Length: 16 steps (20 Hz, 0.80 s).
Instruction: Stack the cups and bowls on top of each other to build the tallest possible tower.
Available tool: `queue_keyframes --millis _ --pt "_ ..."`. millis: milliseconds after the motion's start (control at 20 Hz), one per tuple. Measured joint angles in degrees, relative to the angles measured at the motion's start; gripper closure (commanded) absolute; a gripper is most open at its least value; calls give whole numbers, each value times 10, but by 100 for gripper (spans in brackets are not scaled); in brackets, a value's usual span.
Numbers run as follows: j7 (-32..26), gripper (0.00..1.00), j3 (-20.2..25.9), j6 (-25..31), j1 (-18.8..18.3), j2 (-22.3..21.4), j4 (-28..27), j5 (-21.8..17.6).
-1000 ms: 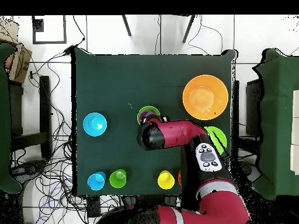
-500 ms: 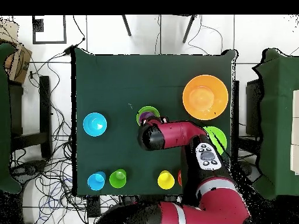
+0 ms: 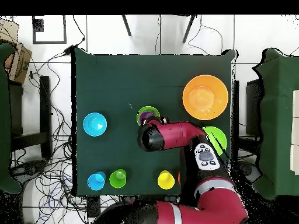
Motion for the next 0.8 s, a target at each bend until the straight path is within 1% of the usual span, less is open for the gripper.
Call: queue_keyframes --millis 550,600,800 --pt "0 100 -20 -8 19 1 0 1" --pt "0 0 -23 -9 22 1 0 1" --pt "0 0 -23 -10 23 2 1 2"
